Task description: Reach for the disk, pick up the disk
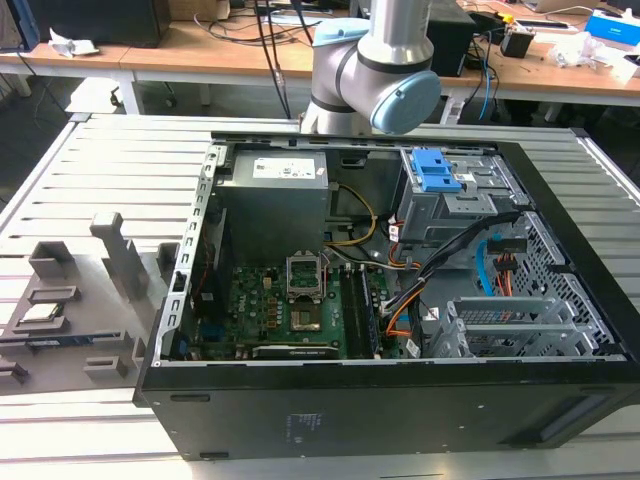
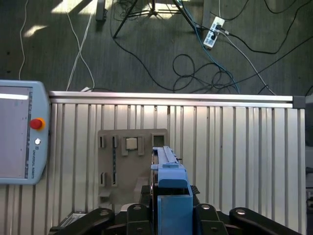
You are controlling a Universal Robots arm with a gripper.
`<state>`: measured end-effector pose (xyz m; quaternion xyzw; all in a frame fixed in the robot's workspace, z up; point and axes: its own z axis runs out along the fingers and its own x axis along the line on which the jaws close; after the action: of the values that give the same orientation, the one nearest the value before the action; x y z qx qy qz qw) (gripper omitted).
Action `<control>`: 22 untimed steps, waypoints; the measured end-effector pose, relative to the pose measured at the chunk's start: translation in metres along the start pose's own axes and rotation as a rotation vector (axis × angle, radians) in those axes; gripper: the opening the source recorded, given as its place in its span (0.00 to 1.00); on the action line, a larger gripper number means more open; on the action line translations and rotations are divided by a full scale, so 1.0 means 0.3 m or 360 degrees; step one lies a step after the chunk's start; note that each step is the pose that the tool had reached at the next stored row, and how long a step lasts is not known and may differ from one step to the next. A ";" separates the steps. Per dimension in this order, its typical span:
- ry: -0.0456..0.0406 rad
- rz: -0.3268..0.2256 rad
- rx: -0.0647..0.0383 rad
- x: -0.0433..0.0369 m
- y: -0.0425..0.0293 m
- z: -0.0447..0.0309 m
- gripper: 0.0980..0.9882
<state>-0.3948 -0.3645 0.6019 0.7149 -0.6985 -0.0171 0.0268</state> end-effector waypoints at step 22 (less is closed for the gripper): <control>-0.0001 0.0000 -0.0005 0.002 0.005 -0.126 0.30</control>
<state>-0.3938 -0.3645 0.6396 0.7148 -0.6985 -0.0183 0.0278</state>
